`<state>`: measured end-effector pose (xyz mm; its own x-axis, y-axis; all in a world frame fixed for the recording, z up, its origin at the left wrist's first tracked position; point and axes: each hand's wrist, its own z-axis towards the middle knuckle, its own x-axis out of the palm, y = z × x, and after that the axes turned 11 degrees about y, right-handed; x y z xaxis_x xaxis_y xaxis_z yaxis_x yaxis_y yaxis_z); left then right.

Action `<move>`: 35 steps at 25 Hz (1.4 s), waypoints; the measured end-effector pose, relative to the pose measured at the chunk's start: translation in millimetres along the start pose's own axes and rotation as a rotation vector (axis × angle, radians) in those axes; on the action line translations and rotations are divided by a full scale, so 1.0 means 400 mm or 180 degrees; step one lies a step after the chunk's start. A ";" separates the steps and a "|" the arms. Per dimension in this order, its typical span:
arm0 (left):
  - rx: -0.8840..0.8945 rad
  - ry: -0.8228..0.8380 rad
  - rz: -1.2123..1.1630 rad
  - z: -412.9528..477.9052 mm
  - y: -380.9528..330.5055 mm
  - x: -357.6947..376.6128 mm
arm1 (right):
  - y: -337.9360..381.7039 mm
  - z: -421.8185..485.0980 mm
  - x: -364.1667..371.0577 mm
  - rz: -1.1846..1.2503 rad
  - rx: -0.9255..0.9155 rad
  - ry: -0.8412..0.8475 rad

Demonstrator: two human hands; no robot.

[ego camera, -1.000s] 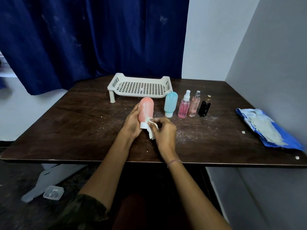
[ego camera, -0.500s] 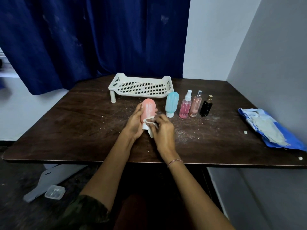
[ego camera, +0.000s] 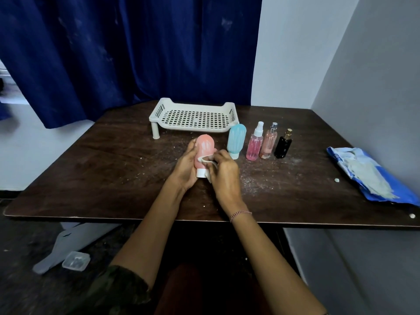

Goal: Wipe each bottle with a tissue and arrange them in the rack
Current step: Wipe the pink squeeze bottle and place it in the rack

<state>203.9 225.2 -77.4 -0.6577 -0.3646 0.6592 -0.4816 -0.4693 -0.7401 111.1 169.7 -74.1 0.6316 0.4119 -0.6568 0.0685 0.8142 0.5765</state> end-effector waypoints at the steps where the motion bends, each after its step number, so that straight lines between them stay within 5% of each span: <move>1: -0.0004 -0.0009 -0.0037 -0.001 -0.002 0.002 | 0.000 -0.005 0.002 -0.0005 -0.0010 0.0007; 13: 0.0113 0.0100 0.0149 -0.006 0.001 0.014 | -0.050 0.054 -0.008 0.0414 0.0374 -0.0603; 17: 0.0190 0.0184 -0.0054 -0.006 -0.002 0.016 | -0.061 0.043 0.012 0.0871 0.0062 -0.0580; 25: 0.0307 0.0121 0.0044 0.000 -0.008 0.004 | -0.050 0.031 0.024 0.0310 -0.0765 -0.0307; 35: -0.0215 0.0892 0.0140 -0.010 0.005 0.013 | -0.073 0.049 0.002 0.1140 0.0271 -0.1243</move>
<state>197.1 225.6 -75.8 -0.8087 -0.1428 0.5707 -0.4803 -0.3998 -0.7807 124.7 138.3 -81.9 0.8662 0.4617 -0.1913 -0.1519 0.6079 0.7794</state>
